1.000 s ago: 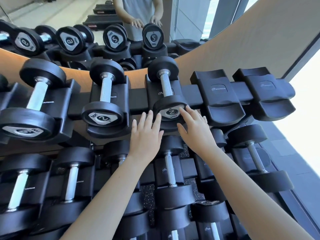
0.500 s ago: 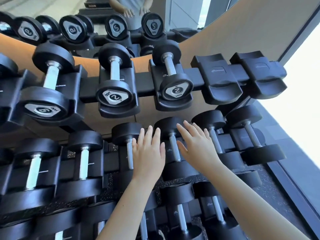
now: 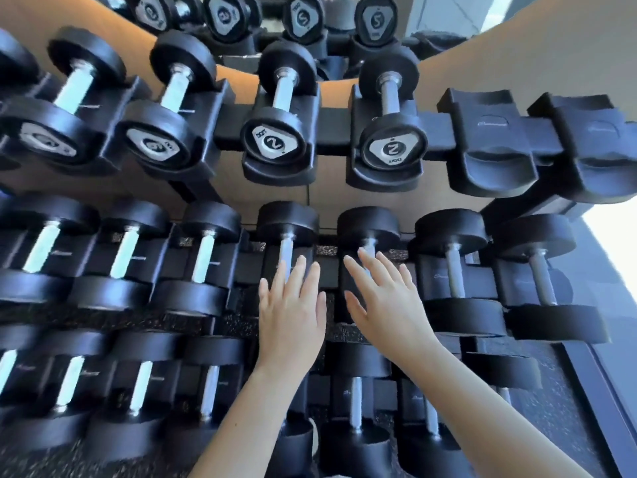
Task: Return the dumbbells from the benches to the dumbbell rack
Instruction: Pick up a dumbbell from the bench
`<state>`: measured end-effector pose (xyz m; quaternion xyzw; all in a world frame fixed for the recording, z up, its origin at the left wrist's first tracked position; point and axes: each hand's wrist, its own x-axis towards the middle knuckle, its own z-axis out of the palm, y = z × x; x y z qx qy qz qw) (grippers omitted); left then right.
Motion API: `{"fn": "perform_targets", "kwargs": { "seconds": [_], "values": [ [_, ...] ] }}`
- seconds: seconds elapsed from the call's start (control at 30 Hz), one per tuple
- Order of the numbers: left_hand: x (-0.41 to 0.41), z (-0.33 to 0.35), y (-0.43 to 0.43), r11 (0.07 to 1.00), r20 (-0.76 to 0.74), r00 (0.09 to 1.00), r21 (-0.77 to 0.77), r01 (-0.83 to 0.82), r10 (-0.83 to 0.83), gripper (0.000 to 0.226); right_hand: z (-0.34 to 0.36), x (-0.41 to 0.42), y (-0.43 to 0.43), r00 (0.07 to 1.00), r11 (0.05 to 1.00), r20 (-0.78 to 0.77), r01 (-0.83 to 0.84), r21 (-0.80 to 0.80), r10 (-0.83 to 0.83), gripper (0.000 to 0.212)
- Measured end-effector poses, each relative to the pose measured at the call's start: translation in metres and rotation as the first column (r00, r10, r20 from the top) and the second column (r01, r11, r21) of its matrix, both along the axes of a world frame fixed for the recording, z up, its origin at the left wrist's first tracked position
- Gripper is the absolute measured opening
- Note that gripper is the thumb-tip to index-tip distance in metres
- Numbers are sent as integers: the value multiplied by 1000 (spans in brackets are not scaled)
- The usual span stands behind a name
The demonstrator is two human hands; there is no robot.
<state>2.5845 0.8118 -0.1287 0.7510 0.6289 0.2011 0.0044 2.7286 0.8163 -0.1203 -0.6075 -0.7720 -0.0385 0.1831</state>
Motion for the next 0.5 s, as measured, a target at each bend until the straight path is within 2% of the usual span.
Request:
{"fn": "perform_targets", "kwargs": {
  "seconds": [0.17, 0.27, 0.5],
  "values": [
    [10, -6, -45, 987, -4, 988, -52, -154, 154, 45, -5, 7, -20, 987, 987, -14, -158, -17, 158, 51],
    [12, -11, -74, 963, 5, 964, -47, -265, 265, 36, -11, 4, -32, 965, 964, -9, -262, -36, 262, 52],
    [-2, -14, -145, 847, -48, 855, -124, -518, 516, 46, -23, -26, -60, 859, 857, -26, -511, -67, 511, 44]
  ]
}}
